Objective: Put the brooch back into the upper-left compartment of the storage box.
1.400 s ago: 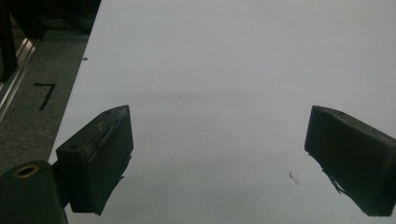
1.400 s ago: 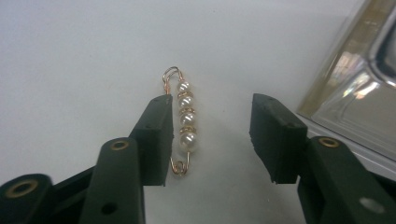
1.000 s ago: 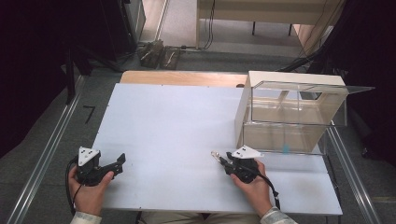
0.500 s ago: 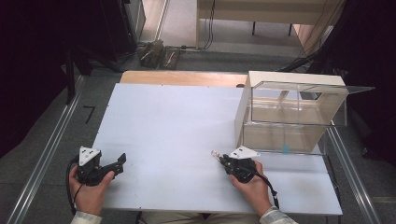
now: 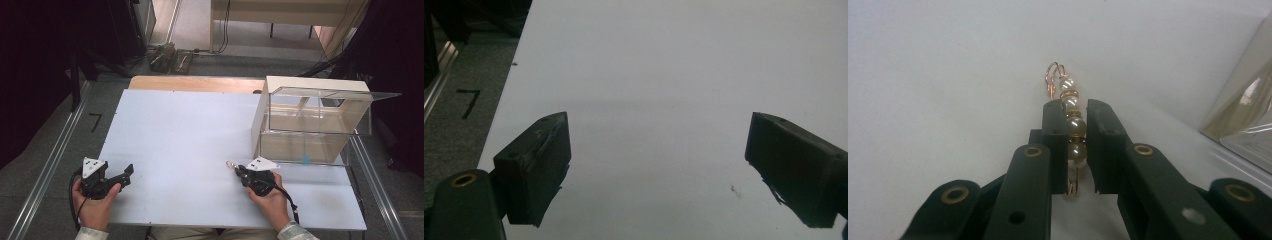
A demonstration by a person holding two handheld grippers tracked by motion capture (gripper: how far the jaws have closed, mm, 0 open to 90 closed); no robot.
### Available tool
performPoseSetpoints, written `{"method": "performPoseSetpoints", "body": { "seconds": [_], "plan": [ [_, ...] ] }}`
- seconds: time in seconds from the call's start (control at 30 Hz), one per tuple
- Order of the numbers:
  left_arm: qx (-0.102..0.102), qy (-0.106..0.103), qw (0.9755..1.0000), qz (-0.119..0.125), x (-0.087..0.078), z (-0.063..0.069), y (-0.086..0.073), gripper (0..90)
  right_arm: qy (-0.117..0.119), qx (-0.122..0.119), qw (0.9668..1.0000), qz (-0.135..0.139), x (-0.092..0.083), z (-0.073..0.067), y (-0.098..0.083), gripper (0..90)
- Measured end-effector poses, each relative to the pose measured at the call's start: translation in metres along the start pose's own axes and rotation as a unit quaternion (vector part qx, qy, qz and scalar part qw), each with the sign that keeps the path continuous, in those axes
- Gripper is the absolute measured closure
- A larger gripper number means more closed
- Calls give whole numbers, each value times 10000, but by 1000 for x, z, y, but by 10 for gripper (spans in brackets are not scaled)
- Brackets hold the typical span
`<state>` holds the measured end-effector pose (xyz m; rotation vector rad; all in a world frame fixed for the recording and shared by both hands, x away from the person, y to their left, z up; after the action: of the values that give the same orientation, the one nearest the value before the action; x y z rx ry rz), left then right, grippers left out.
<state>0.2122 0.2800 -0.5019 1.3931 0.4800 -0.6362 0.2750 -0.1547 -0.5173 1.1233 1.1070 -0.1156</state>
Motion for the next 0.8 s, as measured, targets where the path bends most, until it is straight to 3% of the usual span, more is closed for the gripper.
{"method": "performPoseSetpoints", "body": {
  "seconds": [0.07, 0.8],
  "plan": [
    [2, -4, 10000, 1, 0, 0, 0, 107, -5, -64, 10000, 30, -1, 0, 0, 775],
    [9, -27, 10000, 84, -2, 0, 0, 97, 232, 101, 9990, 364, -31, 6, 1, 775]
  ]
}}
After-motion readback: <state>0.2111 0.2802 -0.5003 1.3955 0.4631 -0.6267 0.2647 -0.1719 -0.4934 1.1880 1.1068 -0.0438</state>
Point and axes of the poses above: each handheld gripper's, and its own axes: x roughly forward along the jaws, y roughly out of its top, z roughly to its right, the point moved 1 cm from there along x, roughly forward along the jaws, and after that the axes turned 8 degrees about -z, right-handed, at the moved point
